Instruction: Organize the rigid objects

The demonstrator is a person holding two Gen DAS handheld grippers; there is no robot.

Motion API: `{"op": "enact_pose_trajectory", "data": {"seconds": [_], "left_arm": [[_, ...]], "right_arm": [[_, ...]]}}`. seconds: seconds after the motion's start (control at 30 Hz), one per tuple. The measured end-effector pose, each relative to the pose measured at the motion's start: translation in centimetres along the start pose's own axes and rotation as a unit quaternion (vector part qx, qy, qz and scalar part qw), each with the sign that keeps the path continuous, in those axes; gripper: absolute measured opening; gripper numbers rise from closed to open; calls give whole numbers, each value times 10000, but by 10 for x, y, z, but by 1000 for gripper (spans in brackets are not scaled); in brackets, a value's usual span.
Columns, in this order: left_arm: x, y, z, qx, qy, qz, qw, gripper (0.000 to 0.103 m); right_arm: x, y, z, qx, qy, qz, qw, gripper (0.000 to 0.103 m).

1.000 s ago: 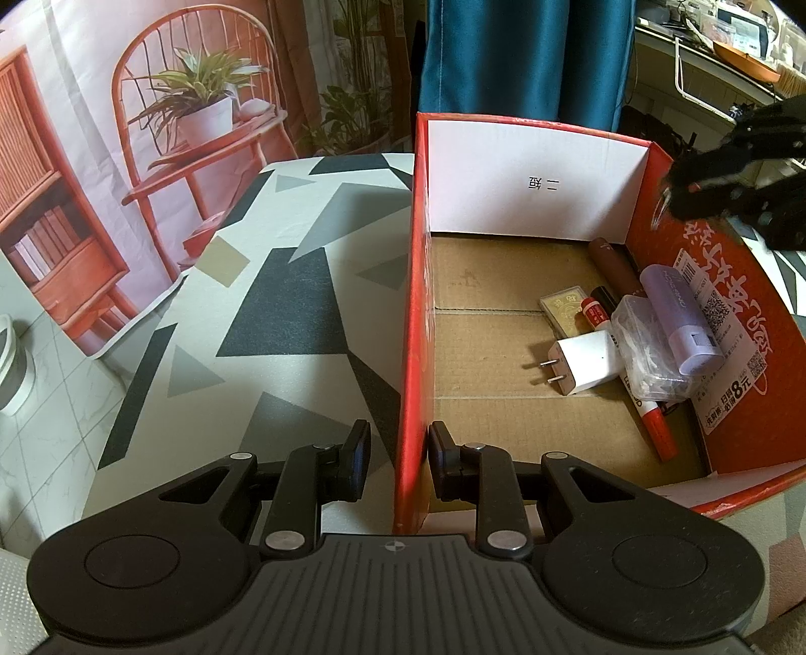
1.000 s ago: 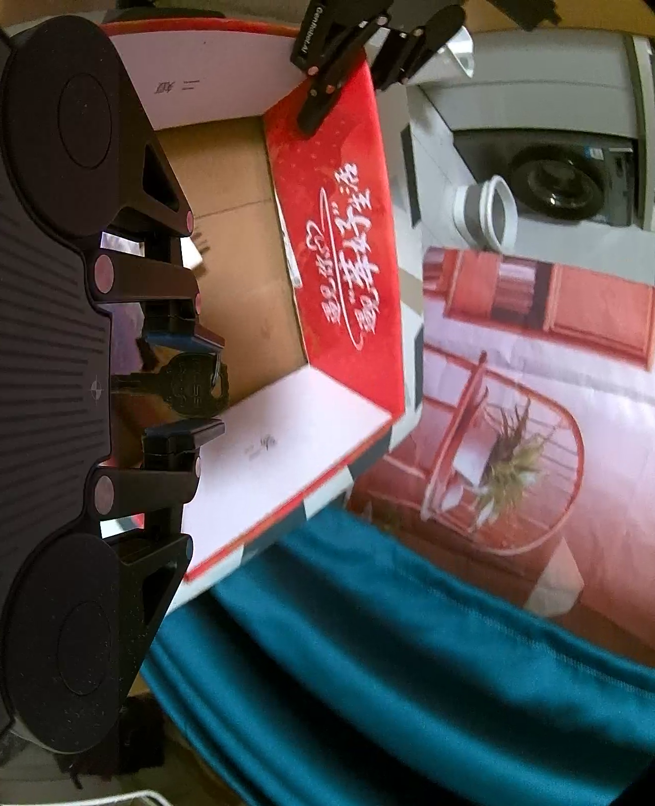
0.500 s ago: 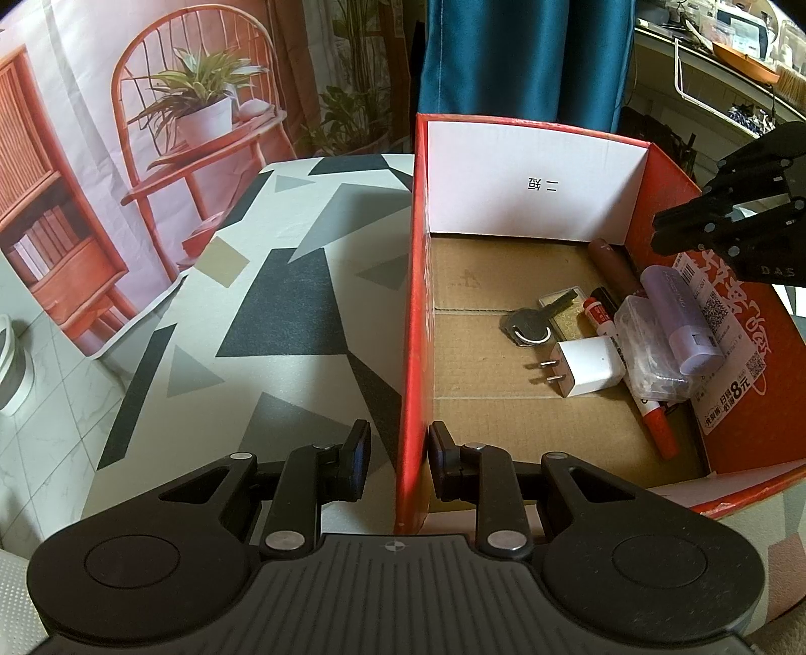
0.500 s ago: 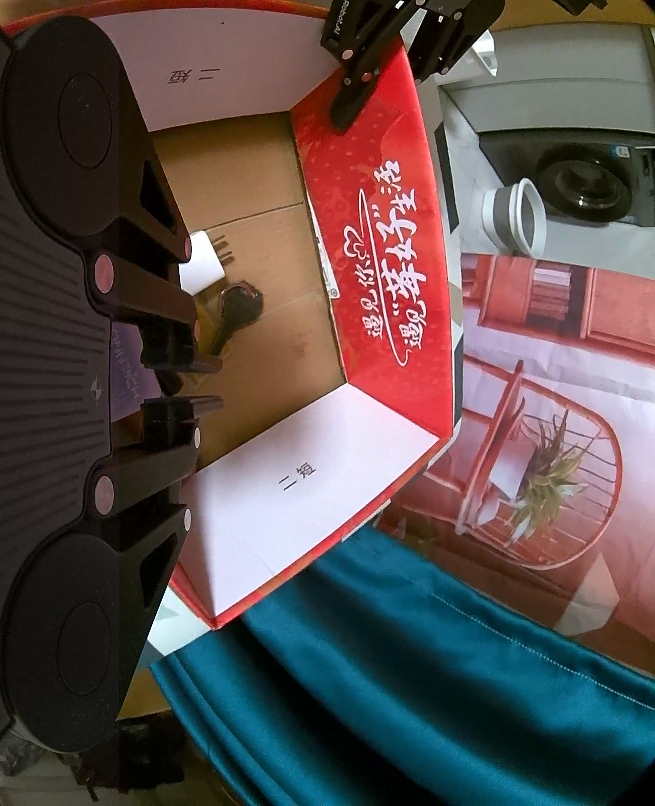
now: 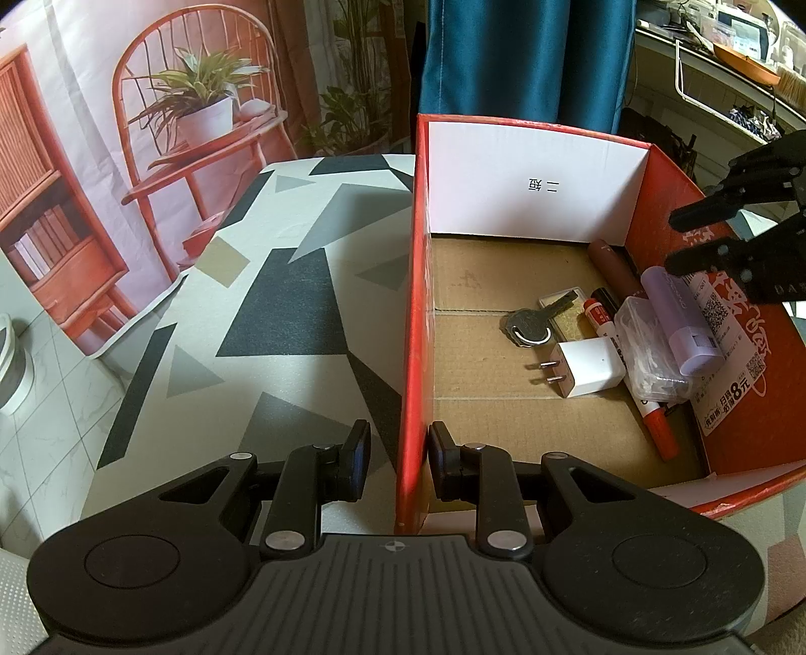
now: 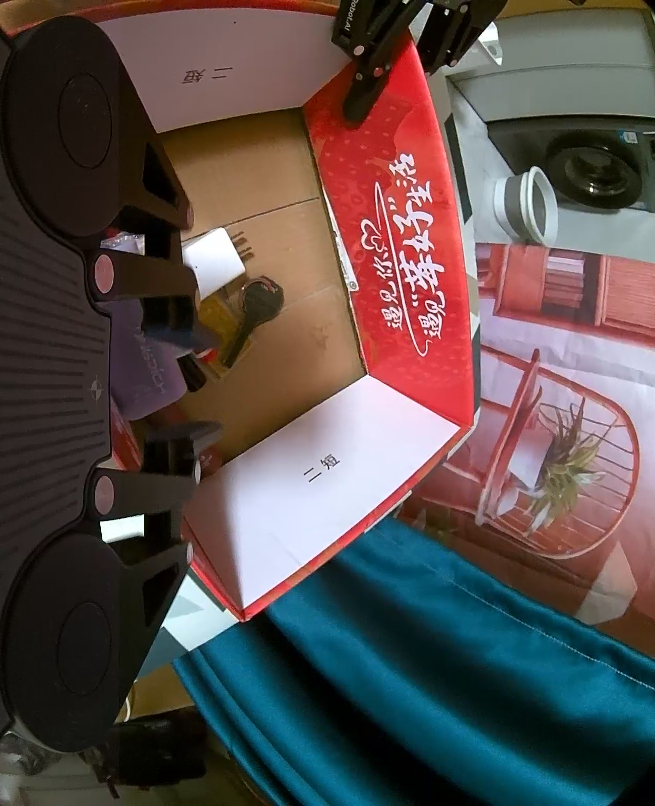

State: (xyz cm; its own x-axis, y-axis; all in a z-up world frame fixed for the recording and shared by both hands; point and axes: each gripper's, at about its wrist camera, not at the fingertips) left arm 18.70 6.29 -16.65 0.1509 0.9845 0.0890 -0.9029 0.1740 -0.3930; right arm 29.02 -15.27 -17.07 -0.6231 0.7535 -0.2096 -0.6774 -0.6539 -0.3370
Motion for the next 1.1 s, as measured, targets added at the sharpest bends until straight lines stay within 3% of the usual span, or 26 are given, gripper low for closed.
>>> {"op": "enact_pose_trajectory", "data": {"seconds": [0.13, 0.27, 0.3, 0.6, 0.9, 1.0, 1.07, 1.1], "left_arm": [[0, 0, 0, -4, -2, 0, 10000, 27], [0, 0, 0, -7, -1, 3, 10000, 28], [0, 0, 0, -10, -21, 4, 10000, 30], [2, -1, 2, -91, -46, 58, 9999, 40], [2, -1, 21, -415, -52, 105, 9991, 59], [2, -3, 30, -577, 6, 133, 9982, 76], [3, -4, 38, -743, 117, 199, 9970, 98], [3, -5, 42, -824, 172, 233, 9962, 102]], "right_arm": [[1, 1, 4, 13, 22, 45, 10000, 63], [0, 3, 8, 7, 75, 30, 10000, 99], [0, 3, 10, 0, 65, 14, 10000, 102], [4, 3, 22, 103, 106, -143, 9998, 103], [8, 8, 52, -100, 160, -602, 9980, 103], [7, 12, 63, -186, 103, -898, 9957, 103], [7, 15, 70, -233, 96, -1052, 9941, 103], [8, 17, 74, -258, 108, -1109, 9934, 103]]}}
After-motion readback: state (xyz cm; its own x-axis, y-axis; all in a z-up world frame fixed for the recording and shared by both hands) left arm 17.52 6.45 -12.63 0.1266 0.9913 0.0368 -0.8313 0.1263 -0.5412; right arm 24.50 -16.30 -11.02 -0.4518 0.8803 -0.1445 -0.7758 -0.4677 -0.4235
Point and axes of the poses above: each gripper's, at about its wrist camera, not at the fingertips, and z roughly against the way its jaws point, x to its left, y to its underside, and after that the axes turned 15 degrees about x, right-handed
